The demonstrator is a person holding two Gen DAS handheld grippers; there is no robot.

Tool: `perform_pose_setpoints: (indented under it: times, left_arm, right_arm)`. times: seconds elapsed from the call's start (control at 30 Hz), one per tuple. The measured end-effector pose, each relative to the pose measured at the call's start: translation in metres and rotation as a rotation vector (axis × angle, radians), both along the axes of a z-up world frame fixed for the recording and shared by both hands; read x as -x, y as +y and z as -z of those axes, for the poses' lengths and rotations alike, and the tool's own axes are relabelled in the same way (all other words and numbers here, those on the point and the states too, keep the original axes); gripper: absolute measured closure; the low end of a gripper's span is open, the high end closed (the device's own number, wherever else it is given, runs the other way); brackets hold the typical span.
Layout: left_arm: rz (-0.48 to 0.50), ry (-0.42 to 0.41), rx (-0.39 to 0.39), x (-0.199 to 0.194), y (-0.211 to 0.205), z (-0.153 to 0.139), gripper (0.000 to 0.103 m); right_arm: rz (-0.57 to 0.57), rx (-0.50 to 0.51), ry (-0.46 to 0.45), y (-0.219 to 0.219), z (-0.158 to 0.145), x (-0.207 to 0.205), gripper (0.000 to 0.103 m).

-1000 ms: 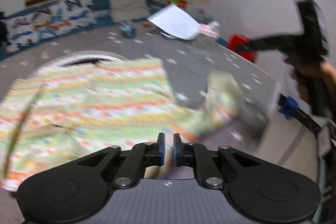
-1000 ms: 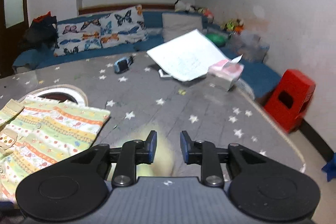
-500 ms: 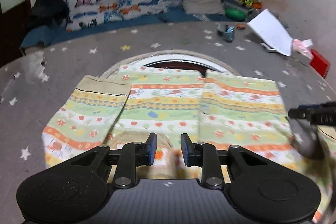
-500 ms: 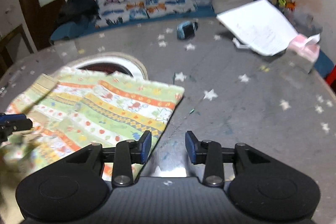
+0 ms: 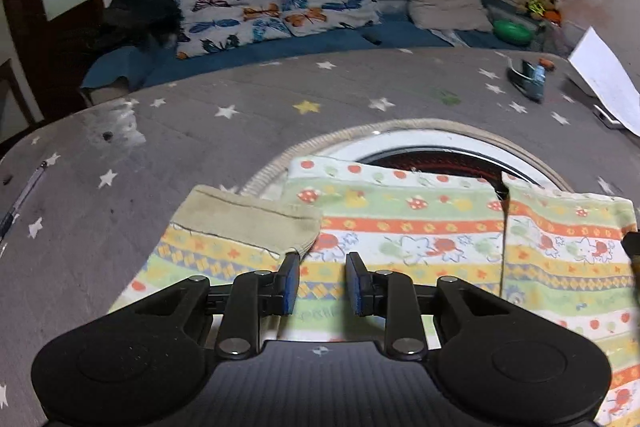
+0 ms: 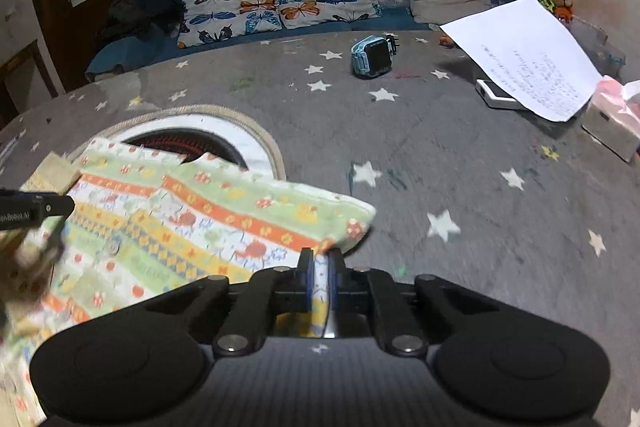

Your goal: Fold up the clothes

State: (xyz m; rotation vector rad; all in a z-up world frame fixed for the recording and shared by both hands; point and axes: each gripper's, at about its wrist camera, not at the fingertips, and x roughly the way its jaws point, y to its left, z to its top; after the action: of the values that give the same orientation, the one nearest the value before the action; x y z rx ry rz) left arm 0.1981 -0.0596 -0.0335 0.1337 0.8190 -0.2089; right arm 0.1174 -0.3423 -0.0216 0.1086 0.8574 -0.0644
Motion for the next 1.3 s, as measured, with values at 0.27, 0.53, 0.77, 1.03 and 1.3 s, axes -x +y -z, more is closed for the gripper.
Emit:
perform_pose_setpoints:
  times: [0.27,0.53,0.77,1.03,1.3]
  left_arm:
    - [-0.096,-0.069,-0.092,-0.009,0.006,0.003,0.084]
    - [-0.171,-0.085,-0.093,-0.012,0.023,0.002,0.085]
    - [-0.205,-0.095,-0.081,0.004,0.045,-0.008,0.080]
    - [-0.059,-0.086,-0.031,0.073,0.028,-0.020,0.064]
    - [0.107,-0.080,0.027,0.135,-0.008,-0.026,0.063]
  right_arm:
    - [-0.026,0.072,-0.009,0.016,0.002,-0.053,0.099]
    - [-0.101,0.198,-0.001,0.040,0.001,-0.101,0.096]
    - [-0.221,0.106,-0.018,0.050,-0.027,-0.045,0.086]
    - [-0.427,0.071,0.038,0.083,-0.024,0.051,0.076]
    - [-0.372,0.125,0.023,0.084,-0.014,0.130,0.075]
